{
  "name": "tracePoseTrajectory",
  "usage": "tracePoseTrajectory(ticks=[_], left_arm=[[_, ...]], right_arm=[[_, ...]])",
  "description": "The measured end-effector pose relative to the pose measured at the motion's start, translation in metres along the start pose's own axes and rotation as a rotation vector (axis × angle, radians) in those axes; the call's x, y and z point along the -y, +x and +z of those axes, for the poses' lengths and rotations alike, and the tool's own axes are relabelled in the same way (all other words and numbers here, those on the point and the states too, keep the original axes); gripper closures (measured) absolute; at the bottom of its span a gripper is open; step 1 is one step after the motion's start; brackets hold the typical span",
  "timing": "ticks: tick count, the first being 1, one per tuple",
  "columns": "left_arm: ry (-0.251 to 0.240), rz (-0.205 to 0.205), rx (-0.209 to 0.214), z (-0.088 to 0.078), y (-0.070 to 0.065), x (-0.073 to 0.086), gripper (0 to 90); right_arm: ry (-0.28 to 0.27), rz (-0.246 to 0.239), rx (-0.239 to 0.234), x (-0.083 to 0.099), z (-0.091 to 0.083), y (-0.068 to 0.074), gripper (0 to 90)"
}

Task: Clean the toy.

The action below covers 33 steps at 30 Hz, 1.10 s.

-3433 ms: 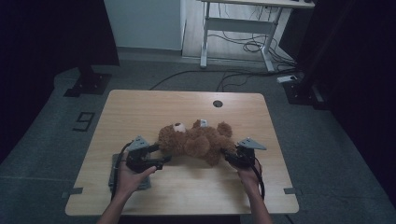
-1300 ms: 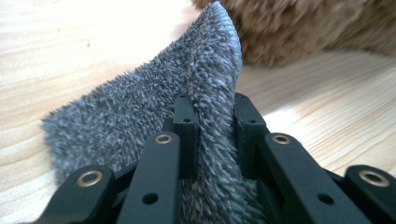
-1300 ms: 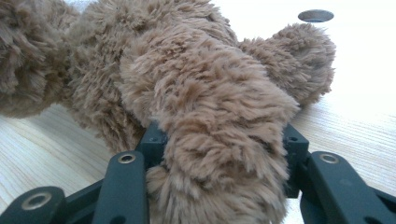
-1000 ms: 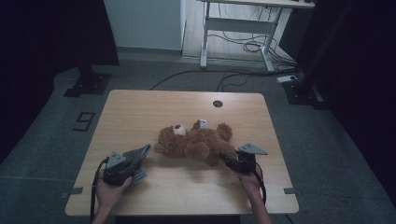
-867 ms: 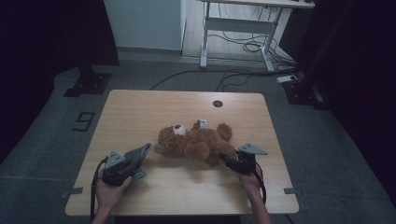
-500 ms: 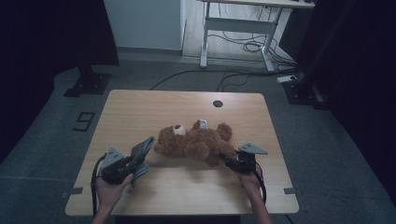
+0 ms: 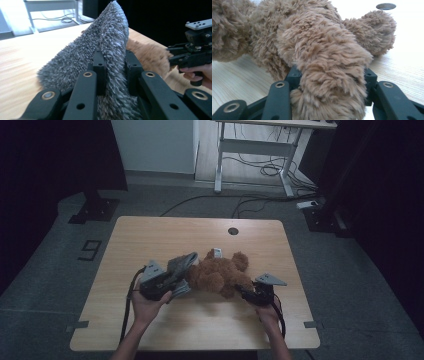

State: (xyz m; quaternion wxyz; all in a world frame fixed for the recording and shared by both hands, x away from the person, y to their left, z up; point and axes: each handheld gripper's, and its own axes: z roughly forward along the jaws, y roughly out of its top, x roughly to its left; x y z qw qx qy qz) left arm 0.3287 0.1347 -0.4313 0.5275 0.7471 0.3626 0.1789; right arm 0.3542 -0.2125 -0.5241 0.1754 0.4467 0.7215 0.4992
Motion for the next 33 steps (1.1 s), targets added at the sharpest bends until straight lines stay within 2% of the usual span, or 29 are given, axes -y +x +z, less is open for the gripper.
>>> tracePoseTrajectory(ticks=[3, 4, 5, 6, 8, 10, 15, 21, 25, 33], left_arm=[[0.024, -0.010, 0.035, 0.024, -0.007, -0.006, 75.0], [0.024, -0.010, 0.035, 0.024, -0.007, -0.006, 74.9], [0.036, -0.011, 0.047, 0.033, -0.009, -0.006, 74.9], [0.074, -0.001, 0.050, 0.050, -0.014, -0.004, 74.8], [0.114, 0.002, 0.038, 0.064, -0.014, 0.002, 74.7], [0.135, -0.006, 0.027, 0.070, -0.011, 0.009, 74.7], [0.133, -0.040, 0.017, 0.064, 0.000, 0.020, 74.7], [0.131, -0.034, 0.009, 0.048, 0.010, 0.027, 74.7], [0.109, -0.052, -0.021, 0.031, 0.022, 0.031, 74.8], [0.112, -0.099, -0.062, 0.017, 0.042, 0.040, 74.8]], right_arm=[[-0.001, 0.000, -0.001, 0.000, 0.000, 0.000, 51.6], [-0.001, 0.000, -0.001, 0.000, 0.000, 0.000, 51.6], [-0.001, 0.000, -0.001, 0.000, 0.000, 0.000, 51.6], [-0.001, -0.001, -0.001, 0.000, 0.000, 0.000, 51.6], [-0.003, -0.003, 0.001, 0.000, 0.000, 0.000, 52.4], [0.003, -0.013, 0.003, 0.000, -0.001, 0.000, 54.5], [0.009, -0.026, -0.010, 0.001, -0.002, -0.002, 57.1], [0.013, -0.050, -0.034, 0.000, -0.005, -0.004, 57.8], [0.010, -0.055, -0.045, 0.001, -0.004, -0.006, 57.8], [0.007, -0.054, -0.054, 0.001, -0.005, -0.007, 57.3]])
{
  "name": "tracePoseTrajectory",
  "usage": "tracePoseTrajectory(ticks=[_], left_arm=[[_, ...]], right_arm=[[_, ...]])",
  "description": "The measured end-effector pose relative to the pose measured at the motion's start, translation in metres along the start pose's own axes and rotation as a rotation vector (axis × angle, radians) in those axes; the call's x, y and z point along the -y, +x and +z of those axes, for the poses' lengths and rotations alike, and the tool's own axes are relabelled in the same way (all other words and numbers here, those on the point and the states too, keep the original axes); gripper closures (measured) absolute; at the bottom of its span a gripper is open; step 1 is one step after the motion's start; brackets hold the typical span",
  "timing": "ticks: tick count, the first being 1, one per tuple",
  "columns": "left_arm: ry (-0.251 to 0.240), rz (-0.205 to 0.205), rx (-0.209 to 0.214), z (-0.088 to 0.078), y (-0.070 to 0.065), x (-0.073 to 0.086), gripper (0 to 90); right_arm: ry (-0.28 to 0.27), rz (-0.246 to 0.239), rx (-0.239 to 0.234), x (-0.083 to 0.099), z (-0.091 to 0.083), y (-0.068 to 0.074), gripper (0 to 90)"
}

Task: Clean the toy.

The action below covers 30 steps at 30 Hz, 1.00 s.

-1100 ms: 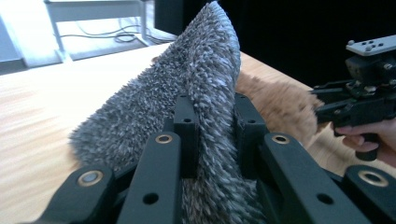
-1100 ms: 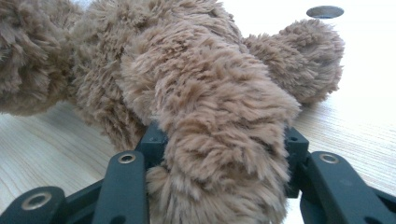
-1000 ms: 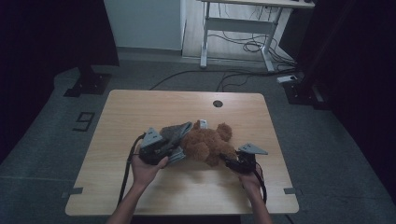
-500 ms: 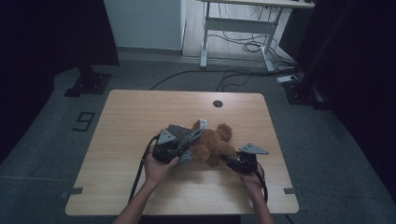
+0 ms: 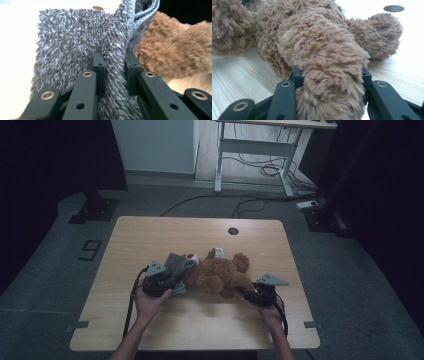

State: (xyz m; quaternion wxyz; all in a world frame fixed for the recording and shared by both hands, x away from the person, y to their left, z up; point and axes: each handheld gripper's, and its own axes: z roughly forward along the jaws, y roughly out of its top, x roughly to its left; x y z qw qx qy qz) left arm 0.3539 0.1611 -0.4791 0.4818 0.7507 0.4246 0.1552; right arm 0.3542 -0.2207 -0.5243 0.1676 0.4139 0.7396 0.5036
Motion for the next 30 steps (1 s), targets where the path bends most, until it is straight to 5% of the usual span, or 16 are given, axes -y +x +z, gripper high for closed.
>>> tracePoseTrajectory(ticks=[10, 14, 19, 24, 30], left_arm=[[0.010, -0.053, -0.017, -0.005, 0.015, 0.012, 74.6], [0.014, -0.054, -0.031, -0.007, 0.018, 0.014, 74.6], [0.006, -0.075, -0.040, -0.012, 0.022, 0.015, 75.1], [-0.046, -0.046, -0.013, -0.020, 0.009, -0.001, 75.5], [-0.075, 0.028, 0.036, -0.013, -0.020, -0.038, 75.5]], right_arm=[[0.027, 0.044, 0.025, 0.002, -0.006, 0.003, 44.3], [0.016, 0.084, 0.006, 0.004, -0.014, -0.003, 48.1], [0.034, 0.054, -0.008, 0.006, -0.010, -0.003, 54.8], [0.032, 0.036, -0.009, 0.005, -0.010, -0.004, 56.1], [0.030, 0.024, -0.012, 0.005, -0.010, -0.004, 56.3]])
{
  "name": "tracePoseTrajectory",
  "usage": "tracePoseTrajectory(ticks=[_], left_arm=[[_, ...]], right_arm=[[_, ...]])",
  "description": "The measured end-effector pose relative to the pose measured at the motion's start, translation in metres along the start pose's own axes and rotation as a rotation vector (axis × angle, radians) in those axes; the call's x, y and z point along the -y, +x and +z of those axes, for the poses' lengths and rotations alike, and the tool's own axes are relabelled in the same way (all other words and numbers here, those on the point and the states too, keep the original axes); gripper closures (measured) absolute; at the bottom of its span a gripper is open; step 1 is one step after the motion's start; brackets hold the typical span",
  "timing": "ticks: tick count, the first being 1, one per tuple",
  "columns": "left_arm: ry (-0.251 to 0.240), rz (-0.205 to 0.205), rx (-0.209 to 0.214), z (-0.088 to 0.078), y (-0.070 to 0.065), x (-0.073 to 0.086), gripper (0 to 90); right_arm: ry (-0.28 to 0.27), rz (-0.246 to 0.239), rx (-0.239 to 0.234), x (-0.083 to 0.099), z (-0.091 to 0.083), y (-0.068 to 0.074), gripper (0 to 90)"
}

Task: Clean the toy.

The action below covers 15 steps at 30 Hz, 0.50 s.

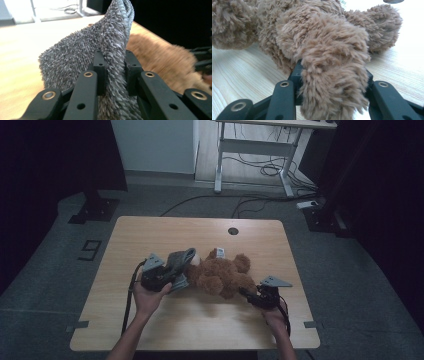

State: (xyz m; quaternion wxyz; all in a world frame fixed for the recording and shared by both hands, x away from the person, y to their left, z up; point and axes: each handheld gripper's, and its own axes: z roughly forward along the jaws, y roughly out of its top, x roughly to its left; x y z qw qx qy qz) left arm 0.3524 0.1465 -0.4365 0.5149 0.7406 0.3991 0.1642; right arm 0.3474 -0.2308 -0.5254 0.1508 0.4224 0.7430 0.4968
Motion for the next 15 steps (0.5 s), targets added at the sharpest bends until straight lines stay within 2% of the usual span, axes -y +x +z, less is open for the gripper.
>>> tracePoseTrajectory(ticks=[1, 2, 3, 6, 10, 11, 13, 15], left_arm=[[-0.001, 0.024, 0.019, 0.008, -0.010, -0.012, 75.5], [0.002, 0.037, 0.031, 0.013, -0.015, -0.017, 75.5], [0.002, 0.037, 0.031, 0.013, -0.015, -0.017, 75.5], [0.019, 0.057, 0.063, 0.034, -0.032, -0.029, 75.5], [0.056, 0.077, 0.117, 0.060, -0.054, -0.035, 75.5], [0.072, 0.083, 0.143, 0.070, -0.062, -0.035, 75.5], [0.086, 0.088, 0.156, 0.076, -0.067, -0.035, 75.5], [0.152, 0.101, 0.175, 0.091, -0.079, -0.029, 75.5]], right_arm=[[0.000, -0.001, 0.000, 0.000, 0.000, 0.000, 56.3], [-0.001, -0.001, -0.001, 0.000, 0.000, 0.000, 56.3], [-0.001, -0.001, -0.001, 0.000, 0.000, 0.000, 56.3], [-0.004, 0.001, -0.003, 0.000, 0.001, -0.001, 56.3], [-0.007, -0.002, -0.004, 0.000, 0.001, -0.001, 56.2], [-0.007, -0.002, -0.005, 0.000, 0.001, -0.001, 56.2], [-0.008, 0.001, -0.007, 0.000, 0.001, -0.001, 56.2], [-0.007, -0.001, -0.008, 0.000, 0.001, -0.002, 56.2]])
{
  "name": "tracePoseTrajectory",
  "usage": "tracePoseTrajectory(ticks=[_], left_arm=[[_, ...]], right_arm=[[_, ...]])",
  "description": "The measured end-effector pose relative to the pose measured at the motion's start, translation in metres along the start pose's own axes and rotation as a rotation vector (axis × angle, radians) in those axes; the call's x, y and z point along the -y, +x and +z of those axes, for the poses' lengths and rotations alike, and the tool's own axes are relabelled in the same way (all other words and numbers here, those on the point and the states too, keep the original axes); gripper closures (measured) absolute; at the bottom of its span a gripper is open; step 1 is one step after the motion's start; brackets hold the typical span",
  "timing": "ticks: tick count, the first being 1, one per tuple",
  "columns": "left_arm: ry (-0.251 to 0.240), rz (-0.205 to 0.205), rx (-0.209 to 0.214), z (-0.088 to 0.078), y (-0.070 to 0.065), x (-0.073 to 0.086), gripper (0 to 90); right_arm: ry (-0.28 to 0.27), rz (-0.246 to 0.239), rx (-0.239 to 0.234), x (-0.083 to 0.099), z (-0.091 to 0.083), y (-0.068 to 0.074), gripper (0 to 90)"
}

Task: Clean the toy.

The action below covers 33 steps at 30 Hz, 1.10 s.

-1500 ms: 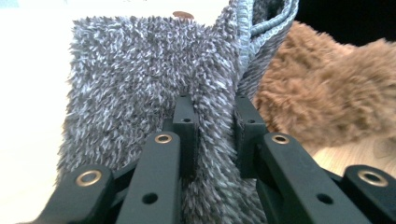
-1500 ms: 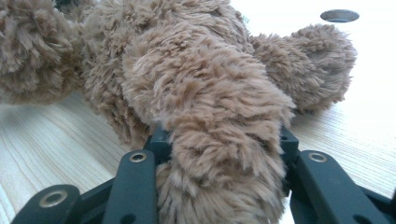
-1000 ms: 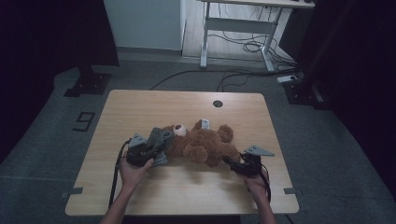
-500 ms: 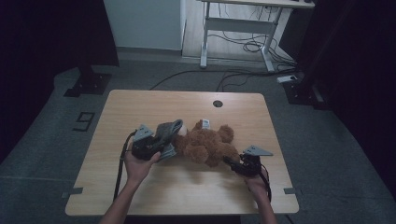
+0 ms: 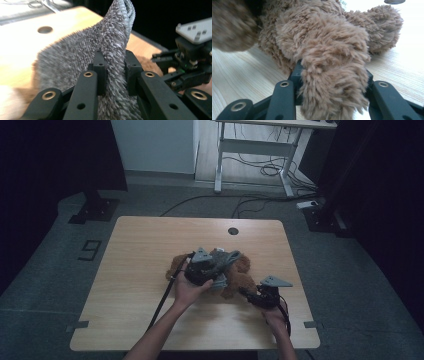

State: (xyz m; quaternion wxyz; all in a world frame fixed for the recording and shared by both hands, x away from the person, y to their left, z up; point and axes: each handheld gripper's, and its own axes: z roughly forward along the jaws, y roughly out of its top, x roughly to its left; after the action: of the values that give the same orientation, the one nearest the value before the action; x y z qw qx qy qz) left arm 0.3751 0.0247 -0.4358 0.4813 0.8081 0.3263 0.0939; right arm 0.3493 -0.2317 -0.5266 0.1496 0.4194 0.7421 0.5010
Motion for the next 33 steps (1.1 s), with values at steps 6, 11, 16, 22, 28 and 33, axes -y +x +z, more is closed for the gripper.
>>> tracePoseTrajectory(ticks=[6, 11, 16, 22, 28, 33], left_arm=[[0.068, -0.007, 0.010, 0.015, -0.003, 0.015, 75.6], [0.082, -0.028, 0.021, 0.011, 0.001, 0.028, 76.0], [0.098, -0.051, 0.032, 0.004, 0.007, 0.040, 76.1], [0.133, -0.050, 0.040, 0.001, 0.006, 0.057, 76.1], [0.164, -0.045, 0.046, 0.005, 0.001, 0.067, 76.1], [0.175, -0.028, 0.055, 0.003, -0.001, 0.065, 76.1]], right_arm=[[0.002, -0.003, -0.001, 0.000, 0.000, -0.001, 56.1], [0.010, -0.005, -0.004, 0.000, 0.000, -0.001, 56.1], [0.010, -0.006, -0.007, 0.001, 0.000, -0.002, 56.1], [0.021, -0.009, -0.012, 0.001, -0.001, -0.001, 56.1], [0.028, -0.008, -0.015, 0.002, -0.001, -0.002, 56.1], [0.028, -0.006, -0.019, 0.002, -0.001, -0.003, 56.0]])
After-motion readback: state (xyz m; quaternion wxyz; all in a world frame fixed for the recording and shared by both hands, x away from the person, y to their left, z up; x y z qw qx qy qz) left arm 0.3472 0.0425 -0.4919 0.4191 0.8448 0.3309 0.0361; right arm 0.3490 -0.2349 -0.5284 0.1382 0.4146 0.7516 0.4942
